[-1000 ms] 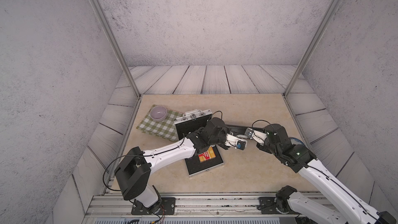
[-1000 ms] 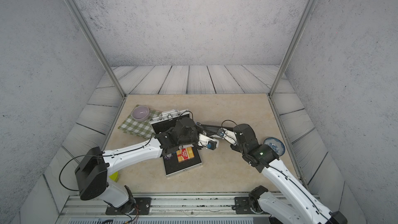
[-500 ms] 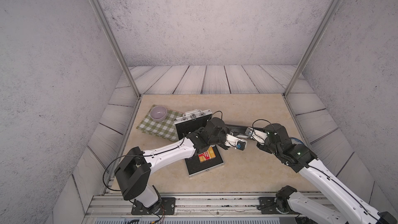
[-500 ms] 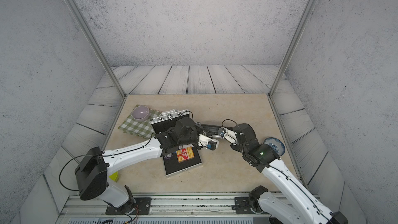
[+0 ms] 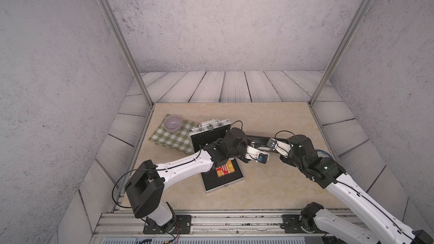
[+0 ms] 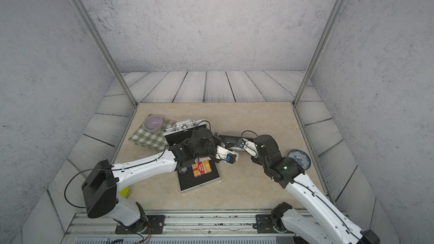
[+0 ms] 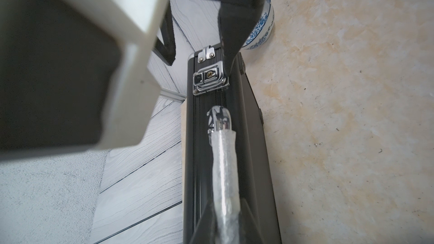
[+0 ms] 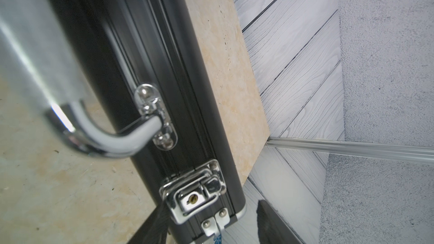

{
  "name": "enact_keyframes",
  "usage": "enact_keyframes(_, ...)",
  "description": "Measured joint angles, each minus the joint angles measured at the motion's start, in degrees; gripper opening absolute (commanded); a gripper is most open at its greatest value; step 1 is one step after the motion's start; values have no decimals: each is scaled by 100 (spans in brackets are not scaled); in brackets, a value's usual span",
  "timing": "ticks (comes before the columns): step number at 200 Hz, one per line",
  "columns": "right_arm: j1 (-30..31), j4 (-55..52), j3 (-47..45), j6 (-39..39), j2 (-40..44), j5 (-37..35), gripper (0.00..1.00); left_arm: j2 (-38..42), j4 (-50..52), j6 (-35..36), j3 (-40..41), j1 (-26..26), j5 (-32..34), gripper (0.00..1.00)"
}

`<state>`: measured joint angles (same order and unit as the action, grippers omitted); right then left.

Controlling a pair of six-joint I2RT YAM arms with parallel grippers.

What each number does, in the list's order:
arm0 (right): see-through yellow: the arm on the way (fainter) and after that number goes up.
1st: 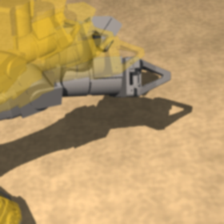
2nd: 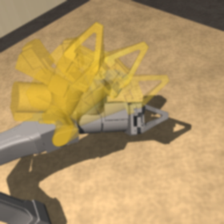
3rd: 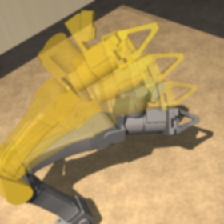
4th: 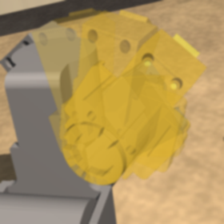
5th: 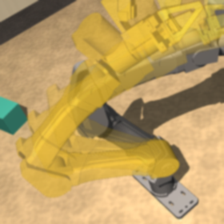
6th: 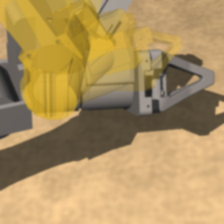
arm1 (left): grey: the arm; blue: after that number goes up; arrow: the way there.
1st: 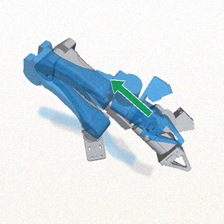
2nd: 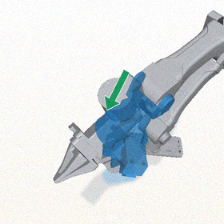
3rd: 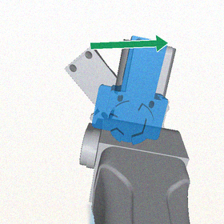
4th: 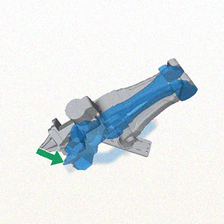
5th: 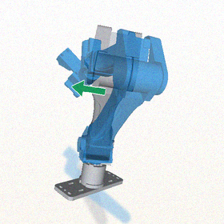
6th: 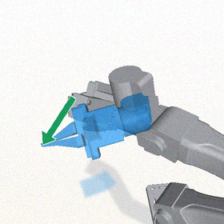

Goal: Open the poker set cases
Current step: Open the case lid on the poker set case, then place the poker set case at the center of the board.

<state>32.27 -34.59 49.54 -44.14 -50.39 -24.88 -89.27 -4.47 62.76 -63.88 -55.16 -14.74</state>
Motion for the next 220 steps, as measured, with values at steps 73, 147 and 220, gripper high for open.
enact_keyframes(73,120,595,-11,-205,105,-422,60,13,90,4,-90,-4,-59,0)
enact_keyframes(147,114,1497,0,-120,192,-800,61,63,754,68,-44,-225,-595,0)
enact_keyframes(220,114,1152,76,1331,413,-249,62,116,-352,-306,785,-264,-612,0)
